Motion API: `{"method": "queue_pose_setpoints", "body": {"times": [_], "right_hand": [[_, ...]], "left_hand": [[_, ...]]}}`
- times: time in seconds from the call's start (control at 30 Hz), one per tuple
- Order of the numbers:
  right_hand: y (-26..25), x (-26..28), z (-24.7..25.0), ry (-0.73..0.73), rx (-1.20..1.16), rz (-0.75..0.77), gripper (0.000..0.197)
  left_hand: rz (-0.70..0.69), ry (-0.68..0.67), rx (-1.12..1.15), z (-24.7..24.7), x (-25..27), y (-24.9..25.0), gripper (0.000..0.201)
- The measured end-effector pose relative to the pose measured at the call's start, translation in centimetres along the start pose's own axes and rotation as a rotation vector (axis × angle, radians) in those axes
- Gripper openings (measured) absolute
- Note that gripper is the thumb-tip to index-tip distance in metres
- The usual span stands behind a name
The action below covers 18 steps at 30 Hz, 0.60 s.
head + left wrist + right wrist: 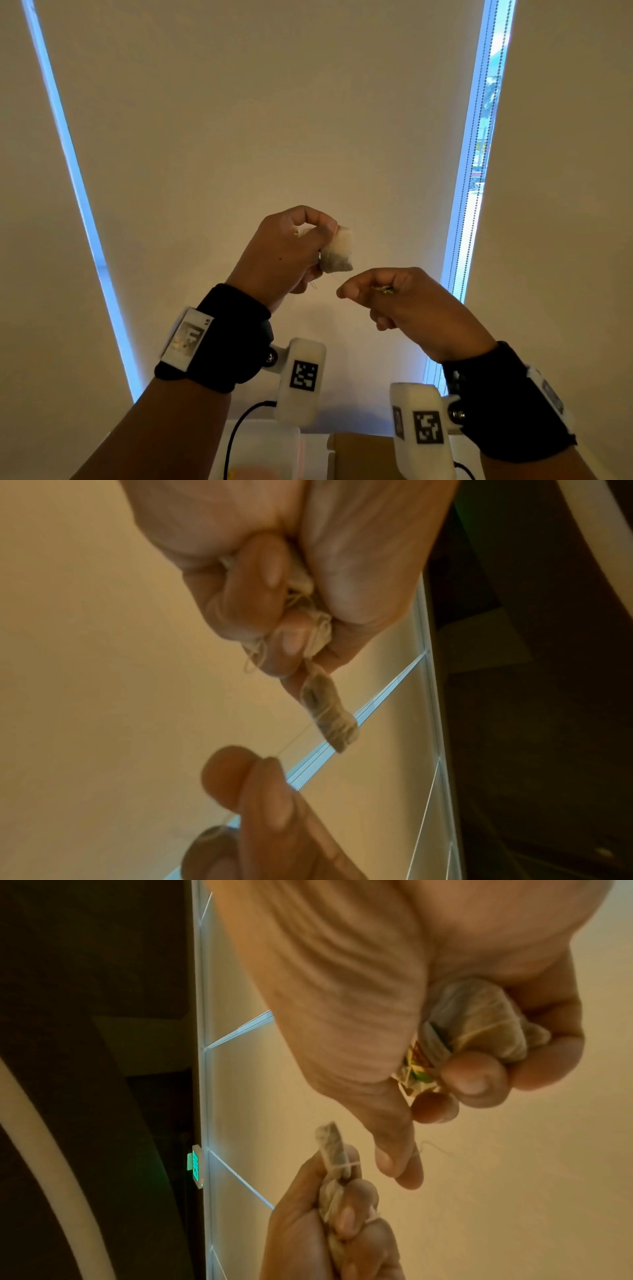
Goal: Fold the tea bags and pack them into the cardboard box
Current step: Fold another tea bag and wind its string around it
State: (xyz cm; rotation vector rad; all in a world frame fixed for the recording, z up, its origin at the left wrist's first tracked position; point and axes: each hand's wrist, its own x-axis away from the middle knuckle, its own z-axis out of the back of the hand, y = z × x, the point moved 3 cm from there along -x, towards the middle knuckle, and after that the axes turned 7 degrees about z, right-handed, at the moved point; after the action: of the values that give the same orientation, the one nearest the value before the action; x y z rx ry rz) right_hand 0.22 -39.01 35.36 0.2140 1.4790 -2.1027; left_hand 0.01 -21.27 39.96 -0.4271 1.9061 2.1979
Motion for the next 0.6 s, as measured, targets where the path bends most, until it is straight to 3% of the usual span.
{"method": "queue_pose_setpoints", "body": {"times": [0.4, 0.6], "right_hand": [[-2.1, -2.1, 2.4, 0.074, -0.073, -0.038, 0.021], [-2.4, -2.5, 2.1, 0.189, 0.072, 0.011, 0.024]], "left_hand": [[-0.225, -0.141, -0.391, -0.9, 1.1, 0.5, 0.019], [-0.337, -0.045, -0.639, -0.6, 0.3, -0.2, 0.026]]}}
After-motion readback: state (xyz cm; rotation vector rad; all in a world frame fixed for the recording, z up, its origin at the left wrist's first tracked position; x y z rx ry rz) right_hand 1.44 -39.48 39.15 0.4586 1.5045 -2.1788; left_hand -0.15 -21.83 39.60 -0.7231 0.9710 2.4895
